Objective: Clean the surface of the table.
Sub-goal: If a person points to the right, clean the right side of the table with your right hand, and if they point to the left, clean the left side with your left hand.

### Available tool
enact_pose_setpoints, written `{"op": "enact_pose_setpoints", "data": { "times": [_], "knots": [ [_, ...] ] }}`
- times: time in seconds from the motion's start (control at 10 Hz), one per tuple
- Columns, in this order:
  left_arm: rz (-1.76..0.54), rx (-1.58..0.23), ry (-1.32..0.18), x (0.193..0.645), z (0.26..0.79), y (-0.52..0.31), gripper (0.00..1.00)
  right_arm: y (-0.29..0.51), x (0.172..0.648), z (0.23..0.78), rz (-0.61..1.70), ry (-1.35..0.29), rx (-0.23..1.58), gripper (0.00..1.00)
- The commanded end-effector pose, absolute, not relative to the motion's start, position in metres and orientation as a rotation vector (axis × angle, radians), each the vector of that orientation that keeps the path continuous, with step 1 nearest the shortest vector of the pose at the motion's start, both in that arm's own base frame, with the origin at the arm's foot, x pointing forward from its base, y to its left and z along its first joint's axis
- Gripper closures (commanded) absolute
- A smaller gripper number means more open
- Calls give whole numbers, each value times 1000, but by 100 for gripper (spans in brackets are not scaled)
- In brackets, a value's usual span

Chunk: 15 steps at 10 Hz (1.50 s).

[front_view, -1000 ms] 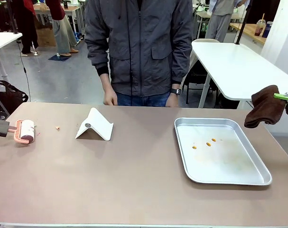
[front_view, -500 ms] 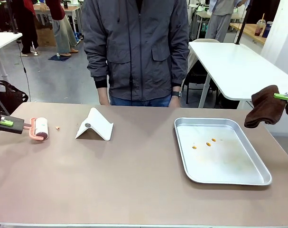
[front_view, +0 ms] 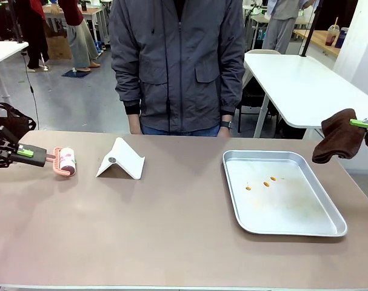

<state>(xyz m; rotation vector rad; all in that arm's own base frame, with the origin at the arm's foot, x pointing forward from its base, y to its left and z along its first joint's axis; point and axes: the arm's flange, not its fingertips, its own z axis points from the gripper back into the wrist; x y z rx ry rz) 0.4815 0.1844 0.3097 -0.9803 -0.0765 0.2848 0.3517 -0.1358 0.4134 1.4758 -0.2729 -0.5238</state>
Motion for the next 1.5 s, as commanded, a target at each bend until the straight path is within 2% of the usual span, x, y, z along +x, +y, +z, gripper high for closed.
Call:
{"op": "enact_pose_setpoints", "data": {
  "times": [0.0,0.8,1.1,1.4],
  "knots": [
    [270,-989,-72,483,313,164,78,-137,351,417,-521,-272,1487,100],
    [231,-1074,-150,486,339,165,78,-137,351,417,-521,-272,1487,100],
    [194,-1243,-147,453,380,195,78,-137,351,417,-521,-272,1487,100],
    [152,-1448,-82,397,418,237,78,-137,351,417,-521,-272,1487,100]
  ]
}}
